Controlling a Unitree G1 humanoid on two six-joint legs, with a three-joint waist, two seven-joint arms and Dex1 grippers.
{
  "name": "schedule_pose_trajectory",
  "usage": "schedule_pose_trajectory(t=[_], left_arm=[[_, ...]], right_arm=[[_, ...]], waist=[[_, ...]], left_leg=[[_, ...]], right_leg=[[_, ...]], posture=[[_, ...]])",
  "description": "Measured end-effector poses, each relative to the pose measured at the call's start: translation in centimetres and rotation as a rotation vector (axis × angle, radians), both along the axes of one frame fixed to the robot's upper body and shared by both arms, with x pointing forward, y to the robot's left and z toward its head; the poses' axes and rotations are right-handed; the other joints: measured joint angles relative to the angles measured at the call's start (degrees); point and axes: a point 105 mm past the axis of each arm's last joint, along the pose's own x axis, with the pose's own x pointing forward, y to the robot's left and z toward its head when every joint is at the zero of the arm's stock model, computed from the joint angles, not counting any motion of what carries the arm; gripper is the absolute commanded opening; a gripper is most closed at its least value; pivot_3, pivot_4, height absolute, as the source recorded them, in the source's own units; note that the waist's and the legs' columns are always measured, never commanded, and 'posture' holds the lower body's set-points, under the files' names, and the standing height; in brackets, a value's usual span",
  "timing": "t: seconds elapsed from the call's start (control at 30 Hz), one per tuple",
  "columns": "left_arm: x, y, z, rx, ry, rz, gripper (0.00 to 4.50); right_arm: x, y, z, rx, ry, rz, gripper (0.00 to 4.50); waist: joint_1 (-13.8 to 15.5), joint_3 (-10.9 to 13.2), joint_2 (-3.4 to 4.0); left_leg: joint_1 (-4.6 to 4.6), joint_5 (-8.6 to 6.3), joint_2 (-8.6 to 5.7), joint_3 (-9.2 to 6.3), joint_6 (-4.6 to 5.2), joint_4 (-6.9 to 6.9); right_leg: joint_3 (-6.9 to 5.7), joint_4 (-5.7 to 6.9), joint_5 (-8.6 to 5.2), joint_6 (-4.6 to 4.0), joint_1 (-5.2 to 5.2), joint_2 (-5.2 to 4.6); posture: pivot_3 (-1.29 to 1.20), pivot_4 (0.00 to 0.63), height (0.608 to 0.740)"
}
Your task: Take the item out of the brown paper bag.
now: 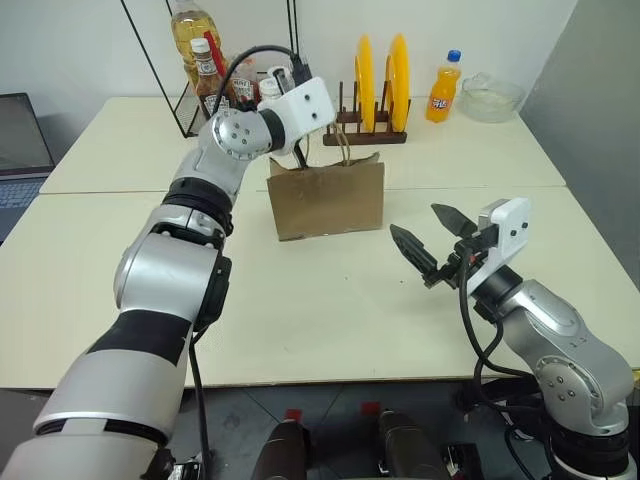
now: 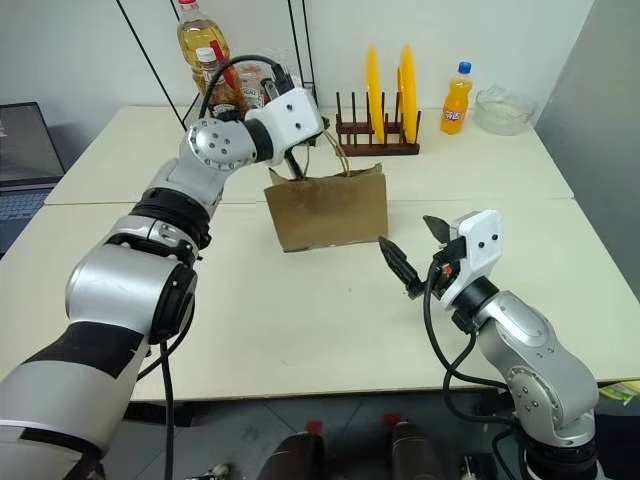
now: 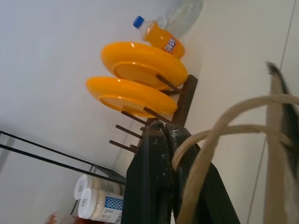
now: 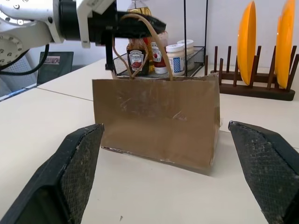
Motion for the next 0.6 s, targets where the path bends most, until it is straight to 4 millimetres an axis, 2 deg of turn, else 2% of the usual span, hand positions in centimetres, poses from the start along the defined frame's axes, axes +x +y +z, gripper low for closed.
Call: schedule_pose_trajectory(t=[0.2,0.3,0.4,0.5,0.6], left_arm=[[-0.3,2.4,-0.7,-0.002,0.037,0.014,2.64],[-1.3,3.6,-0.5,-0.033,0.073,-0.036,3.54],[-2.6,4.3,-1.3,-0.063,0.132,-0.089,4.45],[-4.4,5.1,-2.1,-0.107,0.199,-0.101,4.48],[-6.4,6.0,-1.8,-0.153,0.252,-0.096,4.48]], right_arm=[[0.2,0.4,-0.1,0.0,0.007,0.02,4.5],[0.2,0.4,-0.1,-0.006,0.007,0.032,4.5],[0.3,0.3,-0.3,-0.01,0.014,0.03,4.5],[0.3,0.3,-0.6,-0.013,0.024,0.045,4.5],[0.6,0.2,-1.1,-0.017,0.04,0.051,4.5]], waist=[[-0.22,0.0,0.0],[-0.47,-0.01,0.01],[-0.75,-0.01,0.02],[-0.8,-0.01,0.02],[-0.78,-0.01,0.02]], left_leg=[[0.01,0.0,0.03,-0.02,0.0,0.01],[0.01,0.0,0.07,-0.02,-0.01,0.0],[0.03,0.01,0.2,-0.06,-0.01,0.01],[0.02,0.01,0.24,-0.12,-0.01,0.05],[0.04,0.01,0.24,-0.14,-0.01,0.08]], right_leg=[[0.0,0.02,0.0,0.0,0.01,0.0],[0.01,0.03,0.0,0.0,0.01,-0.01],[0.02,0.07,0.0,-0.01,0.03,-0.04],[0.03,0.08,0.0,-0.01,0.04,-0.06],[0.03,0.09,0.0,-0.01,0.07,-0.07]], posture=[[0.0,0.15,0.74],[0.0,0.15,0.74],[0.0,0.15,0.74],[0.0,0.15,0.74],[0.0,0.15,0.74]])
